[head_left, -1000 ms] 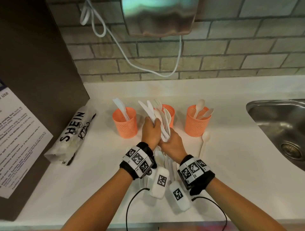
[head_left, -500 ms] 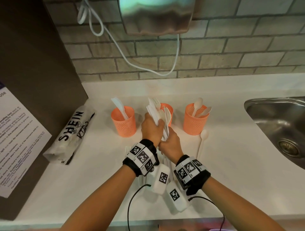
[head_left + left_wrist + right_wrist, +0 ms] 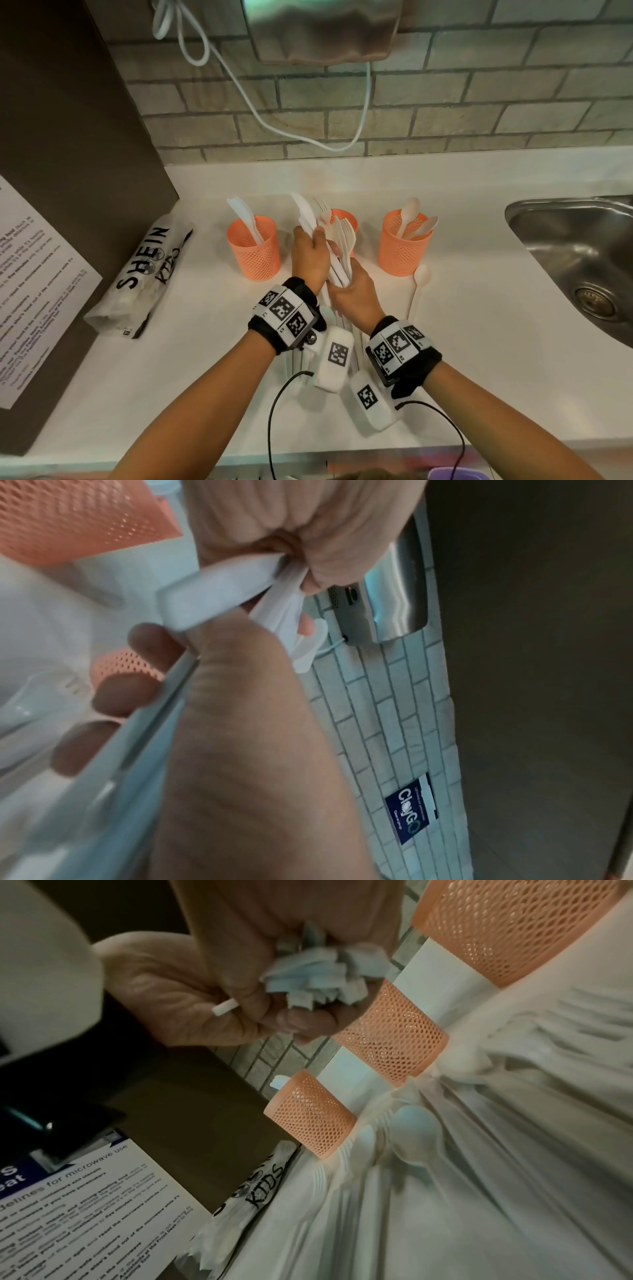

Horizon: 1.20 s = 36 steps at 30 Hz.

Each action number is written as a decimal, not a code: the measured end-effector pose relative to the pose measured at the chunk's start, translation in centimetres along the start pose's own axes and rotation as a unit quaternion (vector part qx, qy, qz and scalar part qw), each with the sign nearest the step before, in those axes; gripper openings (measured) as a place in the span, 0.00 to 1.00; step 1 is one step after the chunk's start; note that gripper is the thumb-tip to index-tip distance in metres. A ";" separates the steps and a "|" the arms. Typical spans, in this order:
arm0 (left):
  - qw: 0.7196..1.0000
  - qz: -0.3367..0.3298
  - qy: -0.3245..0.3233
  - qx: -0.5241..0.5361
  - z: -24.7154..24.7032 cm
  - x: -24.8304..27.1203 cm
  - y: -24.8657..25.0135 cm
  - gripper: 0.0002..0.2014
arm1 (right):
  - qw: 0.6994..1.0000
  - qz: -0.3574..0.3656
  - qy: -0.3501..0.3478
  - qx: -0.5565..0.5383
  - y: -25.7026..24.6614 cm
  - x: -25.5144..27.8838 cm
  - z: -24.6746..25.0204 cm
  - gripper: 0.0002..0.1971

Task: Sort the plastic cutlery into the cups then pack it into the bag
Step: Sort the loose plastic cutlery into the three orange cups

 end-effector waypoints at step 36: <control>0.939 -0.071 0.136 0.308 5.6 -2.7 6.9 0.18 | 0.976 -0.108 -0.074 -0.175 -1.2 0.8 2.7 0.08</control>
Point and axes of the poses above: each hand's wrist, its own x-axis away from the middle knuckle, its own z-axis out of the back of the hand, y = z × x, the point moved 1 cm from there along -x, towards the middle knuckle, and after that the axes turned 3 degrees about -x, right-handed, at the moved point
